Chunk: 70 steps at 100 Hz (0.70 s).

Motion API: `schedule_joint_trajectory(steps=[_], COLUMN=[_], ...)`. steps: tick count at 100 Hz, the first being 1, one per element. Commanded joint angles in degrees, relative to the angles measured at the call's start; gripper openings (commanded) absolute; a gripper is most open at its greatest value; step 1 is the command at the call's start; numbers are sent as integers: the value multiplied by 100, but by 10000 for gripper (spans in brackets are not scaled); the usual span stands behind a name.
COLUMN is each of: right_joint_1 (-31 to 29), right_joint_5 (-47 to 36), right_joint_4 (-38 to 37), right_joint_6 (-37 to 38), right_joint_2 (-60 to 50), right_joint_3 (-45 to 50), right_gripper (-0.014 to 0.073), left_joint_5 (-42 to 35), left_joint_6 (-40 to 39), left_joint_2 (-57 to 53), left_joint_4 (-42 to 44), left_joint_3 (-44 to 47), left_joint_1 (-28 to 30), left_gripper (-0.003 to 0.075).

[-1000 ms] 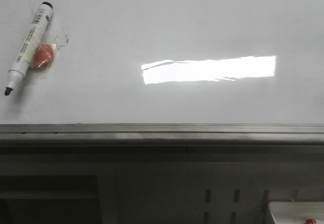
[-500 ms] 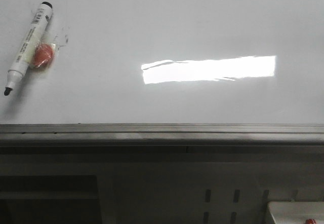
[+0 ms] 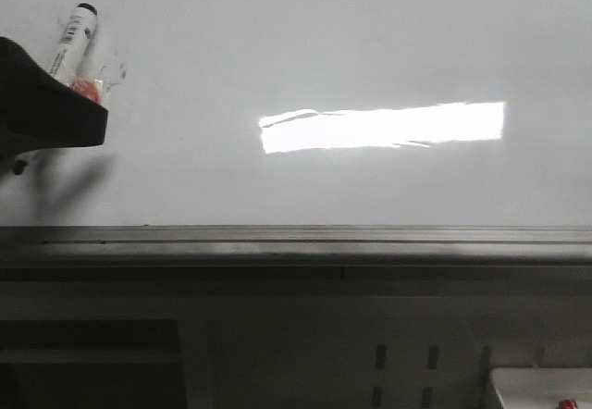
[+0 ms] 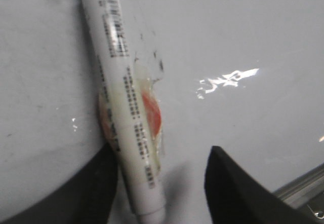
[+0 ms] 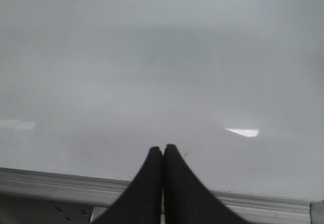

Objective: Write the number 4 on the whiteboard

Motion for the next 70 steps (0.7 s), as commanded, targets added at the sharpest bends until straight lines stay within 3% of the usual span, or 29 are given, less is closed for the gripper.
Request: schedule_joint_trajectory(steps=[1,10,31,43,55,62,70], right_joint_1=[-44,-44,459,1238,2387,3067,3734], right_joint_5=[-403,-318,437,890,868,668,362], right_joint_4=[-8,14,197,570,885,885,885], right_joint_6=[-10,-10,-58,-143,-322,-322,-322], right_joint_2=[81,81,132,375,821,1136,1515], right_joint_3=[-216,-216,-664,-1064,-1472,-1724,-1993], right_gripper=[-55,-55,-55,-53,-29,36,196], left_joint_5=[-177,-167,-169,-158,-150,-218,-579], left_joint_6=[-40,-40,-20,-20,-20,-20,-20], left_joint_2=[57,69,44,-162,-526,-751,-963], left_joint_4=[-236,-113,549,1473,2326,2989,3679], left_joint_3=[-160,-160,-160,-160,-160,-104,40], left_joint_1=[-25,-25,-37,-37,-37,-47,-47], left_gripper=[179,-20,-20,-20,-20,-20,-20])
